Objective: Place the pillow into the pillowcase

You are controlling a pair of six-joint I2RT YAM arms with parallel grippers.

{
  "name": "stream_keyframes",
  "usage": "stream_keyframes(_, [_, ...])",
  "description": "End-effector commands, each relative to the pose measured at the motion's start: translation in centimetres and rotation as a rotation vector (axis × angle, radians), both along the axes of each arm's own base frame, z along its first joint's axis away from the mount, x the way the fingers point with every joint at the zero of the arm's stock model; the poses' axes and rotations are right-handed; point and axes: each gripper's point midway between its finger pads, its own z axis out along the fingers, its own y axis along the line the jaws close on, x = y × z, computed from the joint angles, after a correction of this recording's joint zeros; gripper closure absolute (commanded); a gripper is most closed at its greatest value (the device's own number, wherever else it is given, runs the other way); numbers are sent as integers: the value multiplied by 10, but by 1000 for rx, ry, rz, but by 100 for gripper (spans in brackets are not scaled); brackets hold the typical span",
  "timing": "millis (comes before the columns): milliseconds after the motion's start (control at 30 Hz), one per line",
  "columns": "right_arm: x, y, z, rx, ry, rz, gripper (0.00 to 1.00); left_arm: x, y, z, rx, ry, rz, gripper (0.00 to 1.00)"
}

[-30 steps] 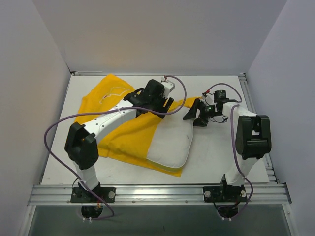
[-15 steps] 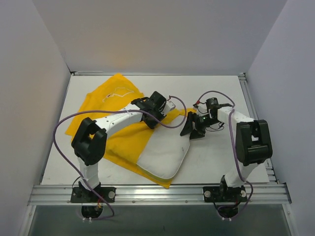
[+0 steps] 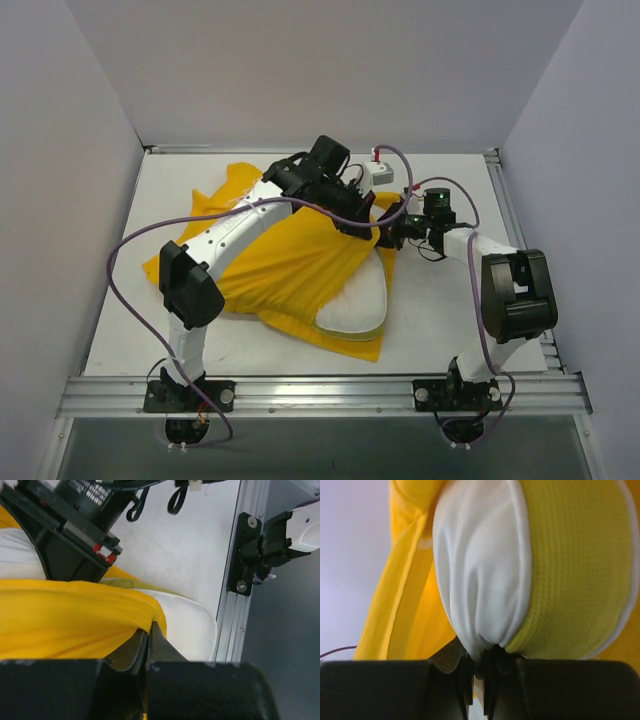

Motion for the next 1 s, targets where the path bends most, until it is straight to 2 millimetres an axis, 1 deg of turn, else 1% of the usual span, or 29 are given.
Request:
stream_keyframes(0, [11, 14, 56, 120, -162, 1, 100, 8, 1, -5, -110, 160, -68, 100])
stream_keyframes(33, [10, 12, 49, 100, -145, 0, 100, 19, 9, -13, -96, 151, -43, 100])
stream_keyframes(67, [10, 8, 40, 66, -180, 11, 100, 35, 22, -19, -81, 137, -4, 100])
stream_keyframes(100, [13, 5, 34, 36, -187, 9, 100, 42, 30, -31, -58, 118, 6, 100])
stream_keyframes(133, [10, 1, 21, -11, -147, 11, 100, 51, 38, -40, -29, 103, 34, 100])
stream_keyframes(167, [10, -3, 7, -46, -115, 25, 86, 56, 45, -46, -14, 95, 52, 98])
stream_keyframes(200, [15, -7, 6, -99, -187, 74, 75, 66, 57, -52, -4, 77, 65, 94])
stream_keyframes(233, [2, -14, -8, -142, -93, 90, 62, 70, 66, -64, 35, 67, 87, 89])
stream_keyframes(267, [2, -25, -10, -176, -83, 82, 37, 73, 74, -65, 49, 47, 101, 84])
stream_keyframes(300, [2, -36, -11, -220, -127, 100, 28, 79, 82, -68, 60, 25, 106, 78])
stream_keyframes(333, [1, -45, -6, -247, -121, 96, 12, 83, 90, -74, 86, 14, 126, 75])
stream_keyframes(367, [9, -63, -1, -275, -142, 73, 8, 85, 94, -75, 94, 7, 134, 72])
stream_keyframes(400, [12, -72, 3, -306, -153, 77, 5, 90, 99, -77, 100, 5, 148, 67])
stream_keyframes(433, [14, -79, 14, -357, -195, 131, 4, 91, 100, -77, 100, 5, 152, 62])
stream_keyframes(467, [21, -103, 13, -444, -192, 106, 4, 94, 100, -74, 101, -2, 162, 55])
stream_keyframes(500, [7, -114, 13, -474, -123, 128, 4, 94, 100, -70, 96, 5, 177, 44])
stream_keyframes(533, [10, -122, 24, -515, -183, 176, 4, 93, 100, -57, 78, -6, 186, 40])
stream_keyframes(567, [-1, -124, 24, -516, -156, 203, 4, 91, 102, -51, 74, -8, 200, 38])
stream_keyframes(600, [-23, -121, 26, -491, -101, 259, 5, 87, 106, -45, 69, -6, 212, 34])
stream_keyframes(633, [-36, -118, 30, -479, -123, 309, 5, 79, 114, -24, 55, -45, 224, 20])
stream_keyframes(667, [-56, -112, 24, -448, -82, 351, 5, 71, 128, -39, 116, -46, 241, 13])
stream_keyframes(700, [-78, -100, 23, -425, -41, 414, 5, 63, 138, -39, 146, -61, 248, 10])
stream_keyframes(733, [-90, -94, 21, -415, -44, 458, 6, 46, 152, -35, 181, -65, 248, 10])
stream_keyframes(767, [-110, -85, 11, -395, 4, 510, 6, 37, 171, -57, 274, -64, 253, 9])
stream_keyframes(833, [-136, -66, 0, -382, 41, 619, 6, 11, 197, -71, 371, -26, 251, 10])
stream_keyframes(867, [-144, -60, -4, -365, 63, 644, 6, 5, 210, -80, 411, -17, 244, 10])
stream_keyframes(900, [-152, -53, -9, -329, 98, 660, 6, -11, 227, -105, 496, 22, 230, 11])
stream_keyframes(933, [-159, -45, -15, -307, 133, 692, 7, -23, 239, -112, 545, 37, 210, 12])
stream_keyframes(967, [-162, -41, -17, -288, 150, 699, 8, -28, 247, -122, 576, 41, 200, 15])
